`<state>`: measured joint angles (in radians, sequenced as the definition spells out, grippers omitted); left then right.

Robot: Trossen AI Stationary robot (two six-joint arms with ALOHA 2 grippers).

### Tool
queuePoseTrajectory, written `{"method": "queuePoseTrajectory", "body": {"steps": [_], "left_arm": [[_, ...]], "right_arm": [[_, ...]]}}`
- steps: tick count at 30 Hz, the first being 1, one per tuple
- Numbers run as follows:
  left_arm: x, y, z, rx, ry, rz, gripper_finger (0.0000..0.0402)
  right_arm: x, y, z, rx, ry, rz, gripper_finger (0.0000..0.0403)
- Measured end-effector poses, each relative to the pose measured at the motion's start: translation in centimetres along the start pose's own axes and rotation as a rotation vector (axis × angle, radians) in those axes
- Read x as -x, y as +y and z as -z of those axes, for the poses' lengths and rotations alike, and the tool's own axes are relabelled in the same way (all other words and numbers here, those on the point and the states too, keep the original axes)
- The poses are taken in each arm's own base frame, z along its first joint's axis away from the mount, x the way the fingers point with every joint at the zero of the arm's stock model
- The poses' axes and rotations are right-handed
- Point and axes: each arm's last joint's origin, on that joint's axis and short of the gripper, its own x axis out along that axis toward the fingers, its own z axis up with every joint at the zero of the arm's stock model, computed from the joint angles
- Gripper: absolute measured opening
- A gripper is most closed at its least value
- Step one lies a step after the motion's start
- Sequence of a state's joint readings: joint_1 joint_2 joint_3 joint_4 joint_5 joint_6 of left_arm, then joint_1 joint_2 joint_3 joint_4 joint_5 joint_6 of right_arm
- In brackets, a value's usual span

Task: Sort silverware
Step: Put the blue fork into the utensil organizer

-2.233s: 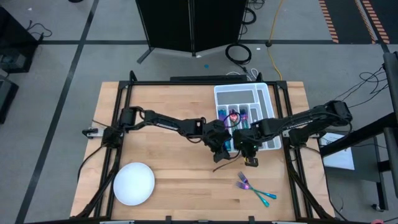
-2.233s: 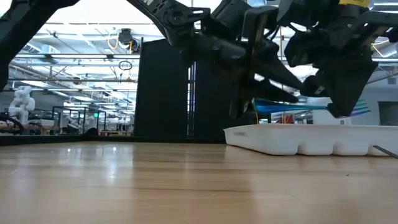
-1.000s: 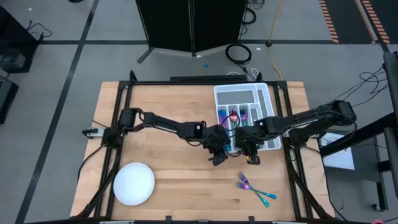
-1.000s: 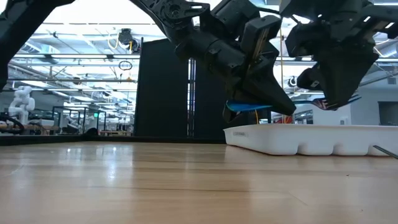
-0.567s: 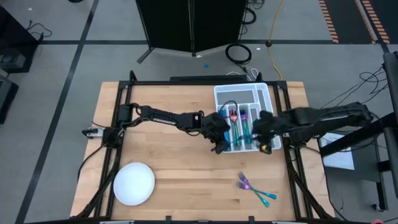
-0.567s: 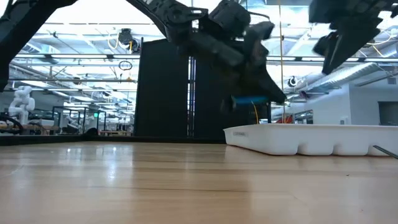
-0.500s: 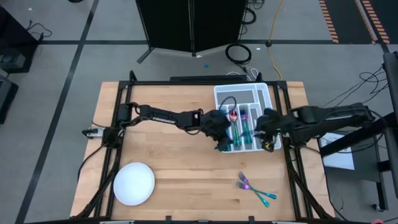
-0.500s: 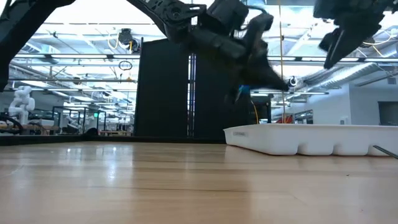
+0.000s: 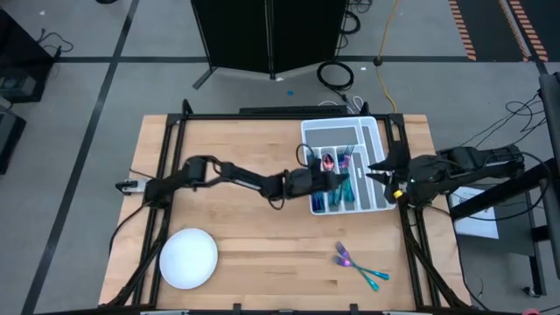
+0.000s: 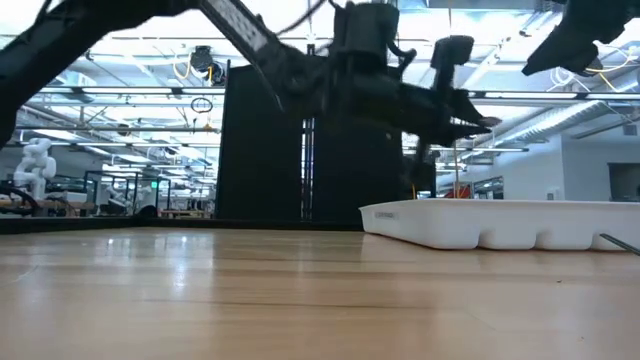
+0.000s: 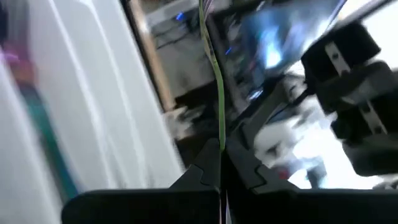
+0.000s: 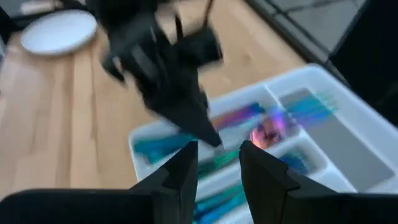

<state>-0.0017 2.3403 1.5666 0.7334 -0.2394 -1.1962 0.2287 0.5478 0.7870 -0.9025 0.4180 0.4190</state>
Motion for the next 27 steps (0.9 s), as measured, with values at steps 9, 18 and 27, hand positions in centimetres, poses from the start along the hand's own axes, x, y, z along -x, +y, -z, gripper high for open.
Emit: {"method": "queuePoseTrajectory", "body": {"steps": [9,18,27], "left_arm": [[-3.7,1.4,2.1,0.134,-0.186,0.035,0.0],[-5.2,-1.0,1.4,-0.053,-0.213,-0.128,0.0],[-5.1,0.0,1.6,-0.028,-0.196,-0.336,0.0]], "right_arm": [[-0.1,0.5,-1.0,0.021,-0.088,-0.044,0.0105],[-0.5,0.8,-1.0,0.038,-0.069,-0.036,0.0105],[-1.1,1.2,-1.4,0.061,-0.072,-0.03,0.0105]]}}
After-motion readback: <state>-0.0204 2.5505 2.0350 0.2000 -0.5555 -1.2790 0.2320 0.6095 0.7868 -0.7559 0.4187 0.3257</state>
